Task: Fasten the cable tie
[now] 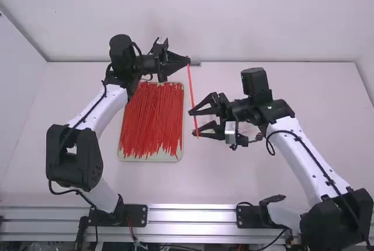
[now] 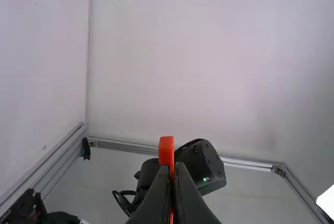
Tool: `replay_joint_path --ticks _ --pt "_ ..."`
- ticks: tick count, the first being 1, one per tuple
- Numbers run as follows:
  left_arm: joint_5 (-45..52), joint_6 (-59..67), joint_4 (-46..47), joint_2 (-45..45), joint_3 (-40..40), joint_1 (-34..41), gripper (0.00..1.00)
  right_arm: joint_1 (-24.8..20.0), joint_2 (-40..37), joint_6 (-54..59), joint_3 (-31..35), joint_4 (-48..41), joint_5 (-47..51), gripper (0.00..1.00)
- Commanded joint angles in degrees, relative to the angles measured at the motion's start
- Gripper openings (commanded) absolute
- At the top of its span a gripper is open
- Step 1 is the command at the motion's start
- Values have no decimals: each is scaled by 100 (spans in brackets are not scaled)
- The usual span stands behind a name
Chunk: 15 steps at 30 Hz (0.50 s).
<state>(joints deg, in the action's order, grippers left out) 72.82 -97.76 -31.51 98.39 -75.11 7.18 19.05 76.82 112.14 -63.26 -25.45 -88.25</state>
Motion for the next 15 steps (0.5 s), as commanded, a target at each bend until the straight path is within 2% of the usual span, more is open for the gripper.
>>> replay_joint_path --ticks 1,4,6,7,9,15 --pt "20 2 -44 -35 -138 70 2 2 -42 435 -155 11 -33 69" --pt "17 11 4 -35 -138 70 2 -52 -42 796 -155 22 -79 68" --pt "22 9 -2 -35 -138 70 2 -85 -42 787 -155 105 -118 60" --pt "22 11 0 -35 -138 70 2 -116 -42 769 -155 111 -118 53" --pt "20 94 2 -35 -138 68 2 -170 -44 793 -155 105 -118 47" --pt "-22 243 225 -35 -138 68 2 -304 -42 793 -155 105 -118 45"
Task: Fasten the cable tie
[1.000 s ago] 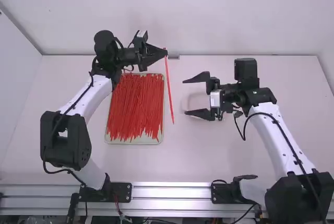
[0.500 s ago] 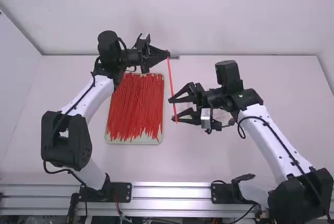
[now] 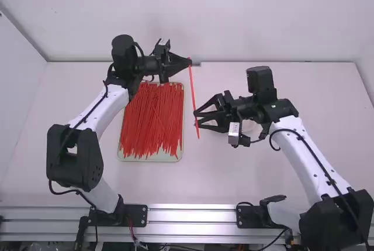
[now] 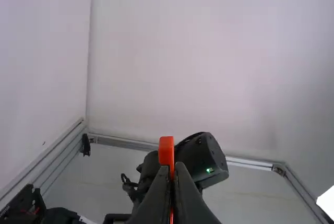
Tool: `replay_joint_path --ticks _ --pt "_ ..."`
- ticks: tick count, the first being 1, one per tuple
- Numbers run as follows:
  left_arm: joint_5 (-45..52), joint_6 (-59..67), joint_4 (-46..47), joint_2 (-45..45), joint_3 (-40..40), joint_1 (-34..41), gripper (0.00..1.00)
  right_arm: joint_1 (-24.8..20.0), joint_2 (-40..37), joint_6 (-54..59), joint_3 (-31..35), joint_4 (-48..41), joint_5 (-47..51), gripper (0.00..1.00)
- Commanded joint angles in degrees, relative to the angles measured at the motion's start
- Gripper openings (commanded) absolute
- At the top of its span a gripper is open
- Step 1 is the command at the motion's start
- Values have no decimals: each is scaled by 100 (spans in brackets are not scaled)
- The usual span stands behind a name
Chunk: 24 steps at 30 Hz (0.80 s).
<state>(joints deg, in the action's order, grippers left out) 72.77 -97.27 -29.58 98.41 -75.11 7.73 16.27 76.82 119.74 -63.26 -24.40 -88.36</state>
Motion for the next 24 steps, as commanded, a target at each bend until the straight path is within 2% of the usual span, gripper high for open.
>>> replay_joint_path --ticks 1,2,4,8,12,15,24 --pt "-22 269 101 -37 -138 2 2 -26 -44 33 -155 4 -107 46" --pt "-17 280 184 -37 -138 -20 2 -26 -42 33 -155 48 -101 57" --pt "-17 291 310 -37 -138 -22 2 -26 -42 26 -155 138 -103 58" --pt "4 407 369 -37 -138 -22 2 70 -44 28 -155 262 -87 40" --pt "2 407 367 -37 -138 -22 2 59 -42 24 -155 317 -105 33" --pt "4 409 367 -37 -138 -22 2 68 -42 31 -155 315 -107 21" --pt "-20 413 365 -37 -138 -22 2 105 -42 11 -155 313 -105 15"
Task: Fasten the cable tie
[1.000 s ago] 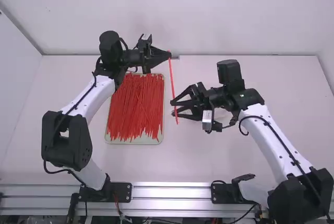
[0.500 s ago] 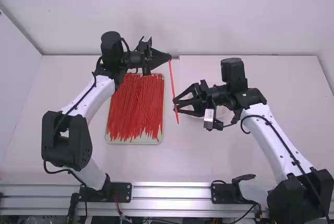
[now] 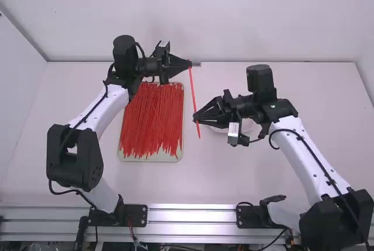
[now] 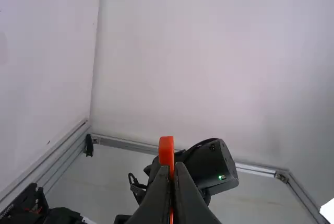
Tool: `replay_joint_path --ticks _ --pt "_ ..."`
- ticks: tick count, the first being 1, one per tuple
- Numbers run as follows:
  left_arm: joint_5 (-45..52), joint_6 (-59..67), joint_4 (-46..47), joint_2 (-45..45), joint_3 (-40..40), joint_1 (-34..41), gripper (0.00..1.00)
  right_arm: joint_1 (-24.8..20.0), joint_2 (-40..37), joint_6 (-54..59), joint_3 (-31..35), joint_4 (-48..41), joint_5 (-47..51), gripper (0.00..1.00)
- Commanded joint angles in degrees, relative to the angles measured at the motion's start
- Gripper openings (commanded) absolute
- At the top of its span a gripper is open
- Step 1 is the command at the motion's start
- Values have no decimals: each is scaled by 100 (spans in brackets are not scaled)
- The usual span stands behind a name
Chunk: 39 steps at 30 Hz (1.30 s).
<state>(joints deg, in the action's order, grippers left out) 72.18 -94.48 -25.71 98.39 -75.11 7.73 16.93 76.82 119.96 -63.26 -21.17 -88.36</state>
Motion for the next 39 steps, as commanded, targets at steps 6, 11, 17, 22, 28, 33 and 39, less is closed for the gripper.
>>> replay_joint_path --ticks 6,11,17,22,28,33,39 --pt "44 133 -22 -35 -138 -22 2 26 -42 -9 -155 -7 -103 6" --pt "46 262 -20 -35 -138 -22 2 39 -42 -9 -155 -7 -103 0" --pt "146 245 -20 -35 -138 33 2 35 -42 13 -155 2 -98 1" --pt "131 260 -20 -35 -138 96 2 -33 -42 13 -155 15 -103 3" --pt "131 260 -20 -35 -138 85 2 -44 -42 7 -155 63 -98 6" --pt "129 260 -20 -35 -138 131 2 7 -37 -9 -155 146 -35 6" --pt "131 262 -20 -35 -138 114 2 -50 -37 -13 -155 162 -39 0"
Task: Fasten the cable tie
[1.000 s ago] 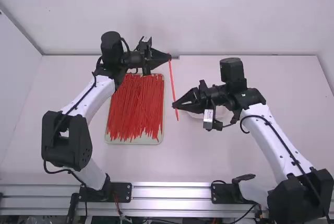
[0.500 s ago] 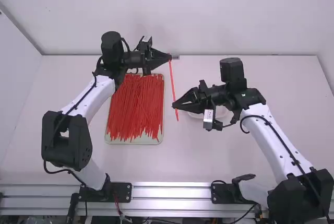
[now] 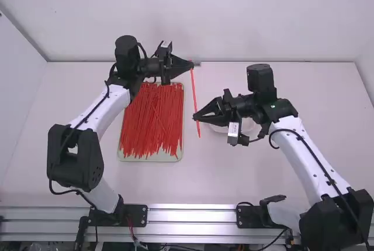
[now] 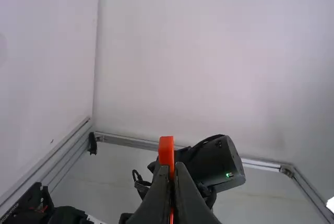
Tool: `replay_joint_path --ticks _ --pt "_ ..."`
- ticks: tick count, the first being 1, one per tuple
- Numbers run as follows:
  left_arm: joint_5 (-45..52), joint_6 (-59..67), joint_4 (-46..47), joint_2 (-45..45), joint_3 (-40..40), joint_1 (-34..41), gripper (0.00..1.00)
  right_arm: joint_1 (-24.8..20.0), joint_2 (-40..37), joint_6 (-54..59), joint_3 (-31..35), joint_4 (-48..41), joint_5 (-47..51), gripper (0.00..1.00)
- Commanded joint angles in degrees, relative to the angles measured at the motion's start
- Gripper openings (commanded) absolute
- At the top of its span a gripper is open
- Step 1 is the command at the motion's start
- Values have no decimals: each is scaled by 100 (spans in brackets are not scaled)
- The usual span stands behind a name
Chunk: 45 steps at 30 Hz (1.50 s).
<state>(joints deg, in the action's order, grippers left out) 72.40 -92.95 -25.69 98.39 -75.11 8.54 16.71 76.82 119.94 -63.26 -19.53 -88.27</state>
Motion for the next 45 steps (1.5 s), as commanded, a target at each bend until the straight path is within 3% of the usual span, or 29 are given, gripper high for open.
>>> replay_joint_path --ticks 1,5,11,20,27,31,40,45 --pt "109 109 -22 -35 -138 31 2 -28 -37 -9 -155 -20 -48 0" --pt "109 223 -22 -35 -138 31 2 0 -37 -22 -155 -153 -74 0" --pt "39 546 -20 -35 -138 2 2 -28 -37 -1915 -155 9 -116 0" --pt "-7 1547 715 -35 -138 -22 2 -26 -44 -6196 -160 1010 -114 0" --pt "20 1781 920 -35 -138 -55 2 -107 -37 -9816 -160 2824 348 0" --pt "-4 1856 916 -35 -138 -26 2 -87 -35 -9982 -160 3327 -107 0" --pt "-188 2730 909 -35 -138 -66 2 -37 -33 -10397 -160 3434 -107 0" --pt "-374 3644 667 -35 -138 -68 2 -50 -31 -11403 -160 3617 540 0"
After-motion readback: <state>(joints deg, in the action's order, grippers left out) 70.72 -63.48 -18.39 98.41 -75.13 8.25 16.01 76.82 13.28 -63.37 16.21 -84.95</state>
